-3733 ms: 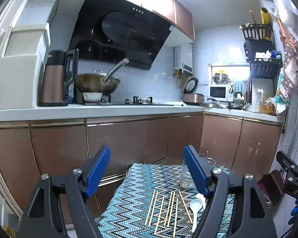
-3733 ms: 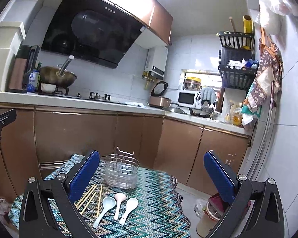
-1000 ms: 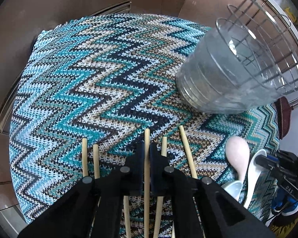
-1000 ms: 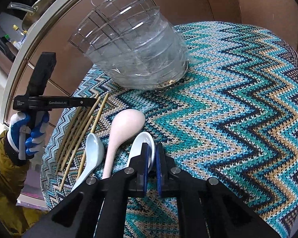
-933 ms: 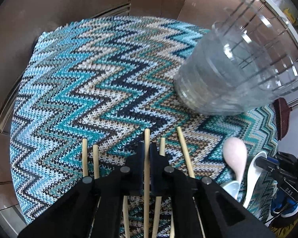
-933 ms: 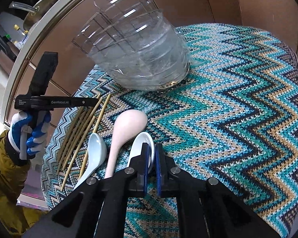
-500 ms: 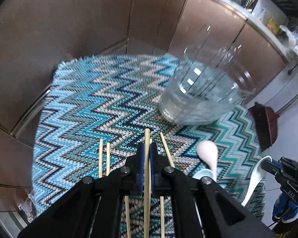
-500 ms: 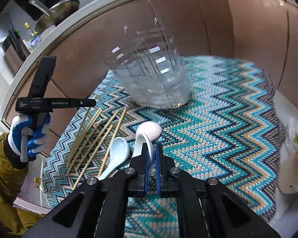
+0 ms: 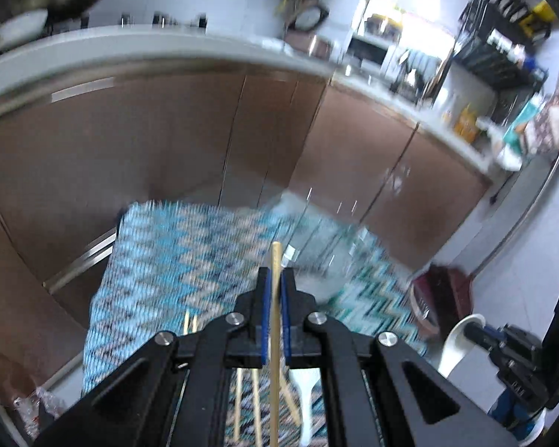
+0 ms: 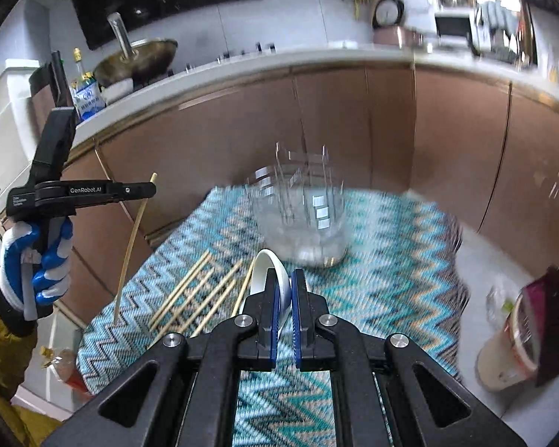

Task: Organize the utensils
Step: 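Carry the chopstick into the wire basket with the left gripper while the right gripper carries the spoon there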

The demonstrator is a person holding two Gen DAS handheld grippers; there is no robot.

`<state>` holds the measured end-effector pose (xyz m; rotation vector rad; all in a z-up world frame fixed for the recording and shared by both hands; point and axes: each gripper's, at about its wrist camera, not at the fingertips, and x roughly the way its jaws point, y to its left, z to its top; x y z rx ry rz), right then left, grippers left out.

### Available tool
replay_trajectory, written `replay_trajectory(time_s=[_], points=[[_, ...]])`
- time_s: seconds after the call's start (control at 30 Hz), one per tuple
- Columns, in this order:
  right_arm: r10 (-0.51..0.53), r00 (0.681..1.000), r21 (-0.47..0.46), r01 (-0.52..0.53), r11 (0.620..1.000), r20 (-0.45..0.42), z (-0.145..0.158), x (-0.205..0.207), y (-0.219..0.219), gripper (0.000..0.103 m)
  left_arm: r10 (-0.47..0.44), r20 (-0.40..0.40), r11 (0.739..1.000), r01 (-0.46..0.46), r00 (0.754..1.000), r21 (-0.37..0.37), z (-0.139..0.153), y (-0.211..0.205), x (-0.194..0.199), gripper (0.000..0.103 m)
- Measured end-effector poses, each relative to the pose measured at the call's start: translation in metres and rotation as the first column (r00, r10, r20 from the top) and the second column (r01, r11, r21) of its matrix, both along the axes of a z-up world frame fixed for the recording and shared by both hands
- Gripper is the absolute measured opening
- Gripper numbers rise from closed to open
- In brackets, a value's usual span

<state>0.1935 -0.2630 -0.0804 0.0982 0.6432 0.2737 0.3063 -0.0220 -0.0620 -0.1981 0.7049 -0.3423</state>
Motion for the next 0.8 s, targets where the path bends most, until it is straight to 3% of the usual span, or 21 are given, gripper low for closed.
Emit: replay_trajectory(time_s=[0.2, 0.37, 0.53, 0.8], points=[[-0.050, 0.985, -0.051, 0.059, 0.997, 0.167, 0.042, 0.023, 0.009, 0.006, 0.065, 0.167, 0.991, -0.045, 0.984, -0.125, 0.047, -0.010, 0.019, 0.005], [-0.134, 0.943, -0.048, 0.155, 0.987, 0.304, 0.053, 0.059, 0.012, 0.006, 0.180, 0.298, 0.966, -0.111, 0.937, -0.234, 0.061, -0.020, 0.051, 0.005], [-0.204, 0.909, -0.046, 0.236, 0.971, 0.364, 0.033, 0.108, 0.015, 0.006, 0.259, 0.360, 0.950, -0.169, 0.896, -0.264, 0.036, -0.042, 0.086, 0.005], [-0.269, 0.893, -0.054, 0.308, 0.950, 0.360, -0.025, 0.157, 0.018, 0.006, 0.292, 0.395, 0.952, -0.223, 0.871, -0.212, -0.024, -0.069, 0.115, 0.005]])
